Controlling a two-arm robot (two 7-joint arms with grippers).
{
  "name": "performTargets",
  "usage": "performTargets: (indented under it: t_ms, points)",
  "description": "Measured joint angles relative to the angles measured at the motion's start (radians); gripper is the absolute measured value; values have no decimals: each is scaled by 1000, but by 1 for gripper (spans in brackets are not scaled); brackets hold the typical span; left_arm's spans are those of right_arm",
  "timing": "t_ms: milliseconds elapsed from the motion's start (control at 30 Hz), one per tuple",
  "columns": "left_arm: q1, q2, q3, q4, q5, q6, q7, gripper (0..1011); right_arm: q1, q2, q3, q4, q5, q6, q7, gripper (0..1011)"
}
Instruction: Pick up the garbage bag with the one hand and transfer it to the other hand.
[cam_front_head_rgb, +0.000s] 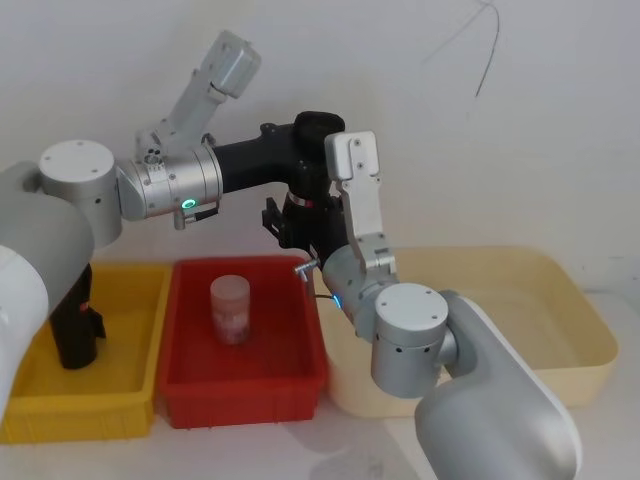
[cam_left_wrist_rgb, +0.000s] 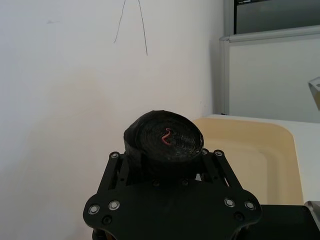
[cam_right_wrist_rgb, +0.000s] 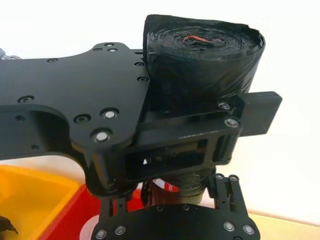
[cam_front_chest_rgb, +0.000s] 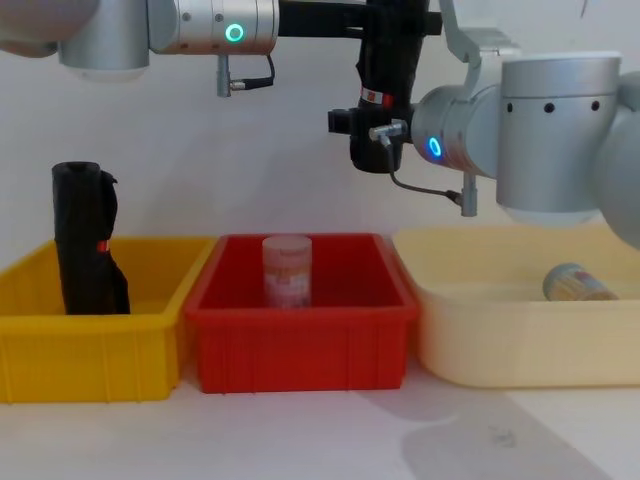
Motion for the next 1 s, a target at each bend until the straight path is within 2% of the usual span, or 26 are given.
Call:
performTargets:
  t_ms: [100, 233, 333, 1000]
  points:
    - [0, 0, 0, 0, 0, 0, 0, 507, 4, -3, 1, 6, -1, -1, -1, 748]
    - [0, 0, 0, 0, 0, 0, 0, 507, 11, -6, 3, 15, -1, -2, -2, 604]
    - [0, 0, 0, 0, 0, 0, 0, 507, 14, -8, 3, 19, -2, -2, -3, 563]
    - [0, 0, 0, 0, 0, 0, 0, 507, 23, -13, 6, 31, -3, -4, -4, 559]
